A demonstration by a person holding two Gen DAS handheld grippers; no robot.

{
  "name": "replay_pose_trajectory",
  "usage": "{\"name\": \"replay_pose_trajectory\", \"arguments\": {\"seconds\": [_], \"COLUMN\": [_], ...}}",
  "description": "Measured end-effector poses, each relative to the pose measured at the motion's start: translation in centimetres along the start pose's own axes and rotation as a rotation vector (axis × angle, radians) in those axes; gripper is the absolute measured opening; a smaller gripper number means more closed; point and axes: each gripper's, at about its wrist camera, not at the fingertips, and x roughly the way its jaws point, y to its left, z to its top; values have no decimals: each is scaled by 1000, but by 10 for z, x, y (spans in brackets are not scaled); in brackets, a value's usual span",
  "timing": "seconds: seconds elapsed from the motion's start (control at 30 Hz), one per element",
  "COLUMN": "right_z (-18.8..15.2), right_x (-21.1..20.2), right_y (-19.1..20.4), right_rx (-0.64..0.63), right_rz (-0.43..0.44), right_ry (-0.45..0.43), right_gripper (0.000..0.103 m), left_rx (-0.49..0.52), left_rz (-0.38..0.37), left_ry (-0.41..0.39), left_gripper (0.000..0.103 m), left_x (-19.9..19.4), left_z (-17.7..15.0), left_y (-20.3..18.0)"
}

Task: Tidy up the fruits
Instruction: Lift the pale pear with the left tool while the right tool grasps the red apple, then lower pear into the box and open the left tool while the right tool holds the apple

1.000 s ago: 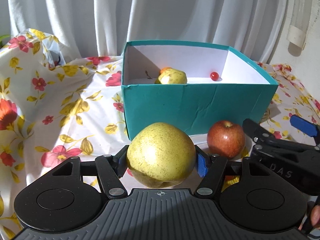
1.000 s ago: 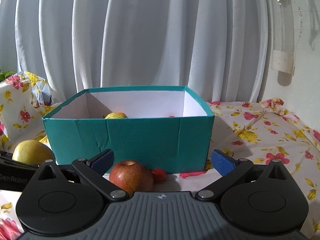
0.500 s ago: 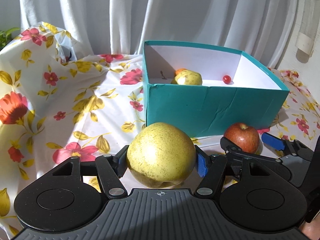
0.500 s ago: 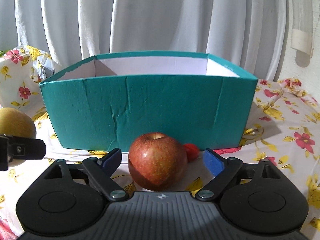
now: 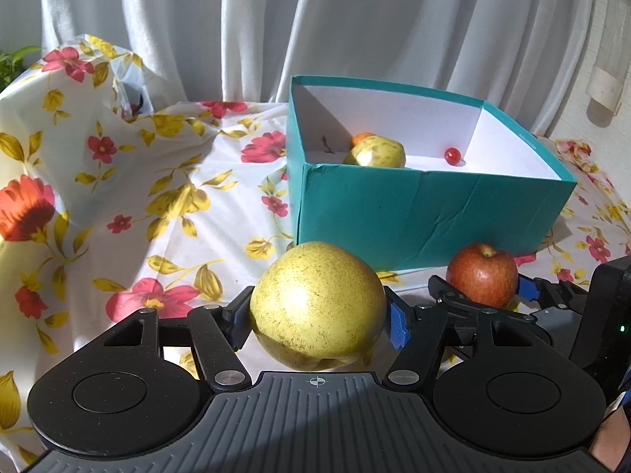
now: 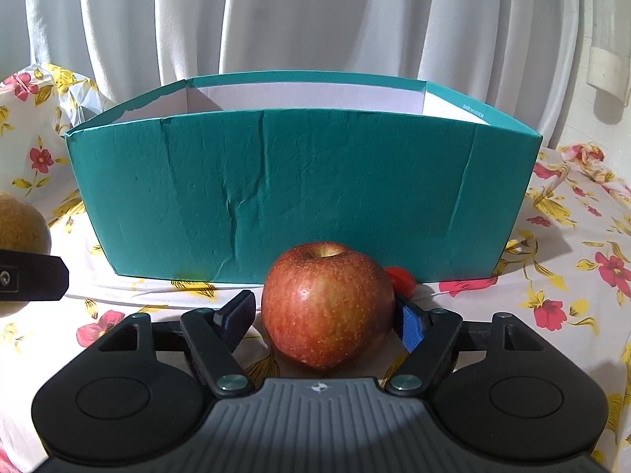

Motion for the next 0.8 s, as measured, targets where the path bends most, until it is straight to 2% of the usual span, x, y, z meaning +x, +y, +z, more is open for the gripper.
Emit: {"name": "replay_pose_trajectory", "arguments": {"seconds": [0.13,0.17,0.37,0.6,0.8], "right_z": [4,4,6,23,44], "right_x": [2,2,-4,-46,-75], "right_y": [-1,0,-10,-39,-62], "right_rx": [14,14,2,29,62], "right_rz": [-9,-16,-6,-9,-22], "right_ry": [14,14,23,-56,-153], "right_gripper": [73,67,66,66,66], "left_rx": [6,7,14,35,59], "left_rz": [-7,-7,-6,-14,-25], "left_ry": [-1,-2,-14,-47,-84], "left_gripper": [70,70,70,70,70], "left_x": [-1,-1,-9,-23,-30], "left_z": [0,0,2,12,33], "left_y": [-2,-2,-6,-19,-35]}}
